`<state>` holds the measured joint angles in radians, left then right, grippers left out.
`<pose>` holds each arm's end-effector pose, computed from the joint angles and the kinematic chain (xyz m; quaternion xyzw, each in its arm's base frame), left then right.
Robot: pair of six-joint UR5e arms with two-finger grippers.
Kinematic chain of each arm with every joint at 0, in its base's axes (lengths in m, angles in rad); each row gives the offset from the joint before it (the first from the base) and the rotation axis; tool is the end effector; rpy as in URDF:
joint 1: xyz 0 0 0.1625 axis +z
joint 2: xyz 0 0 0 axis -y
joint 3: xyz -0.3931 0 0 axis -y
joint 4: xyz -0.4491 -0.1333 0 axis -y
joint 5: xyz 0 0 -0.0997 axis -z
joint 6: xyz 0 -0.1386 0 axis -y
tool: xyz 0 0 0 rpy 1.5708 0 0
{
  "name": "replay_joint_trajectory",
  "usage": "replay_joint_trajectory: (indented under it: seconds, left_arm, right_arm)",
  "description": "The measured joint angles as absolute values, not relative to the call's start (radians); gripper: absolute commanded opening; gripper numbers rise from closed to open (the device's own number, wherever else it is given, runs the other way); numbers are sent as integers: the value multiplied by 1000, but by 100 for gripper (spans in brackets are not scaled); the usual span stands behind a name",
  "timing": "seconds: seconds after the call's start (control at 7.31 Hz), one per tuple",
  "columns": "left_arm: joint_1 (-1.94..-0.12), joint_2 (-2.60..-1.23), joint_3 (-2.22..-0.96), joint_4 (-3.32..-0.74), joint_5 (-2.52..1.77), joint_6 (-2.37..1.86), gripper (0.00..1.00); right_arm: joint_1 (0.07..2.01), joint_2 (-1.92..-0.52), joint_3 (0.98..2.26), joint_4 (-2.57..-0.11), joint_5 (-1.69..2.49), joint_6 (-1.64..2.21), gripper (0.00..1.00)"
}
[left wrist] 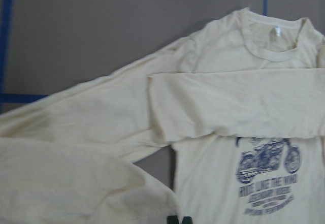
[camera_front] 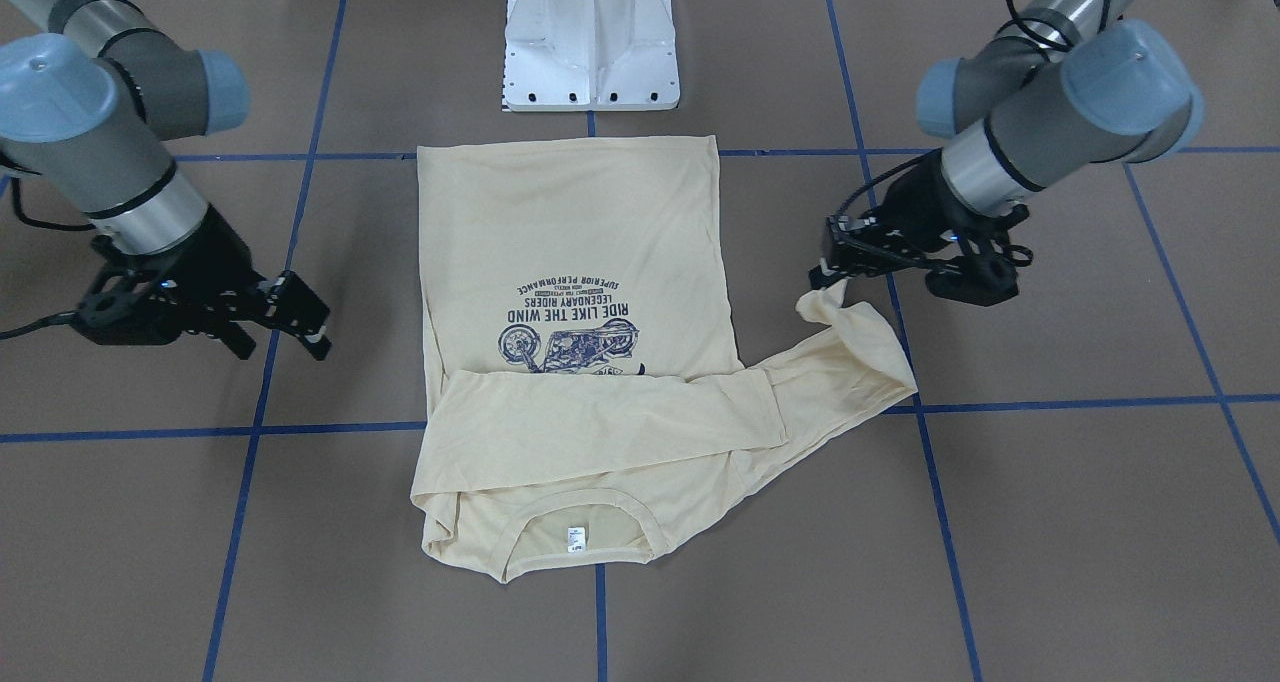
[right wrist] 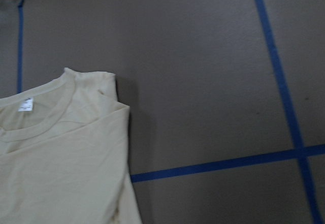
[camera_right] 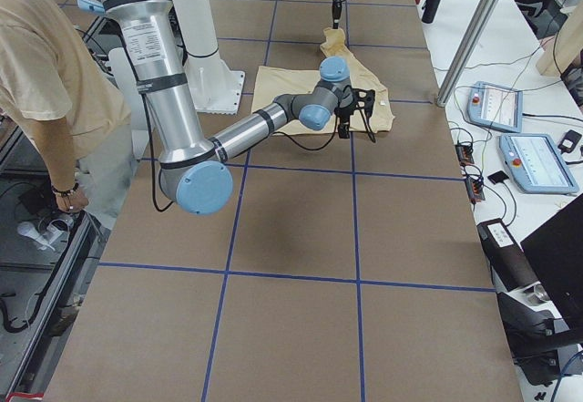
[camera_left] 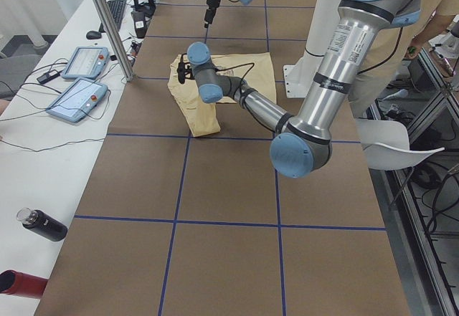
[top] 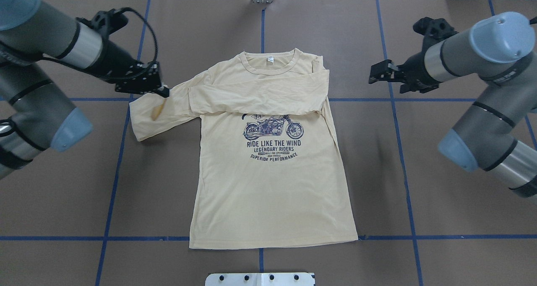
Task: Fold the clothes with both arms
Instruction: 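Fold the held sleeve across the chest with the left gripper while right arm withdraws, then release the sleeve near the far shoulder and draw the left gripper back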
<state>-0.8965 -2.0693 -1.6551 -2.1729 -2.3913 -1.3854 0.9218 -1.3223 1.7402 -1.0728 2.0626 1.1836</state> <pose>0.4046 -0.5573 0.2038 -0.0199 0.6093 -0.0560 0.7907 -0.3477 -0.5706 0.3566 0.0878 -0.4731 0.1260 0.8675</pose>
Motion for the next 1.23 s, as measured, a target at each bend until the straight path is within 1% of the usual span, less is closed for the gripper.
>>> replay_joint_trajectory:
  seconds: [0.27, 0.41, 0.68, 0.82, 1.23]
  left_arm:
    - [-855, -2270, -1555, -2161, -2333, -1580, 0]
    - [-837, -2375, -1467, -2163, -2291, -1645, 0]
    - [-805, -2599, -1225, -2165, -2209, -1721, 0]
    - [-777, -2667, -1143, -2167, -2151, -1739, 0]
    - [-669, -2738, -1040, -2212, -1950, -1827, 0]
  right_arm:
    - [1003, -1429, 1739, -1074, 2106, 999, 99]
    - [1018, -1462, 1737, -1074, 2111, 955, 99]
    - [1037, -1526, 1733, -1062, 2113, 880, 99]
    - [1045, -1557, 1725, -1043, 2114, 847, 99]
    - [1053, -1604, 1703, -983, 2118, 824, 99]
